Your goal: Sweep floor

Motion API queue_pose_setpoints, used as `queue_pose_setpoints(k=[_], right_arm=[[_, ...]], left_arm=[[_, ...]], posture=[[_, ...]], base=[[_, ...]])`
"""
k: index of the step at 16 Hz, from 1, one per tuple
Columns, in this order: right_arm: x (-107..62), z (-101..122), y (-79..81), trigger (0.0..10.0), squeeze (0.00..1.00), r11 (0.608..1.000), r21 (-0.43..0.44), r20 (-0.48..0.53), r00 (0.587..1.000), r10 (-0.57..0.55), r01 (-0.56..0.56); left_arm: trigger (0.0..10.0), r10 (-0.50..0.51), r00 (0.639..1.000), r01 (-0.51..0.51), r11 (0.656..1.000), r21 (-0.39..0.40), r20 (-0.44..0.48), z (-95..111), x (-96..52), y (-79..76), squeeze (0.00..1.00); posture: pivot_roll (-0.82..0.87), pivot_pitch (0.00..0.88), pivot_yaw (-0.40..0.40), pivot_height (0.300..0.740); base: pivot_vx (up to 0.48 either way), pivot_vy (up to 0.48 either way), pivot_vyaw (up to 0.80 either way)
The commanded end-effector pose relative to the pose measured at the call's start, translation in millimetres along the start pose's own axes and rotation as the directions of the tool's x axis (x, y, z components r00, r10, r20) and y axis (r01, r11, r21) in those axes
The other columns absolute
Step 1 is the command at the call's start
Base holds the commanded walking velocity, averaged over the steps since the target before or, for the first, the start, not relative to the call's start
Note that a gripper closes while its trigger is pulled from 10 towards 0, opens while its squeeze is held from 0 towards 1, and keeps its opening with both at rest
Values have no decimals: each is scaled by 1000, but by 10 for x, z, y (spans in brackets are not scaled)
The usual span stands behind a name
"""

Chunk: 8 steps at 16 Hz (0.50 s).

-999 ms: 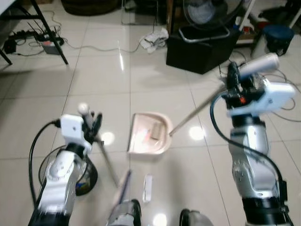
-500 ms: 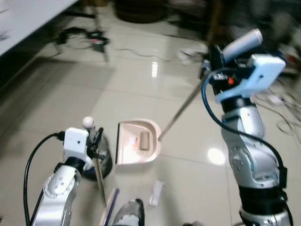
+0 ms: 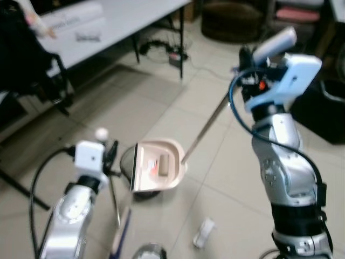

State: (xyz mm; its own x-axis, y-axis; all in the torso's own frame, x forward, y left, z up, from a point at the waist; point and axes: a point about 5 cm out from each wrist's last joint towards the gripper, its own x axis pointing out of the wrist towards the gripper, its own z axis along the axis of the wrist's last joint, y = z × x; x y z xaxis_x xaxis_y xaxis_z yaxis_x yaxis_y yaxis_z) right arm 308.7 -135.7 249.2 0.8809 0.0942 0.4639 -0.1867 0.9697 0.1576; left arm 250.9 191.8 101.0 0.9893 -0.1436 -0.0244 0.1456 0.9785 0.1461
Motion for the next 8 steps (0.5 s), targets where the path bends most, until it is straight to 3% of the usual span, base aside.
queue_pose_setpoints(k=[1, 4, 8], right_arm=[[74, 130, 27, 10000, 0, 1000, 3, 67, 998, 9, -10], [72, 73, 29, 10000, 0, 1000, -2, 37, 999, 23, -23], [69, 43, 39, 10000, 0, 999, 13, 22, 999, 34, -34]], left_arm=[[10000, 6, 1000, -7, 1000, 25, 31, 100, 51, 12, 0], [10000, 18, 1000, -19, 999, 32, 24, 92, 56, 25, 0], [10000, 32, 999, -33, 999, 35, 19, 79, 37, 40, 0]], posture=[[37, 38, 37, 740], [39, 41, 32, 740], [40, 44, 26, 740]], base=[[352, 0, 0], [364, 0, 0], [388, 0, 723]])
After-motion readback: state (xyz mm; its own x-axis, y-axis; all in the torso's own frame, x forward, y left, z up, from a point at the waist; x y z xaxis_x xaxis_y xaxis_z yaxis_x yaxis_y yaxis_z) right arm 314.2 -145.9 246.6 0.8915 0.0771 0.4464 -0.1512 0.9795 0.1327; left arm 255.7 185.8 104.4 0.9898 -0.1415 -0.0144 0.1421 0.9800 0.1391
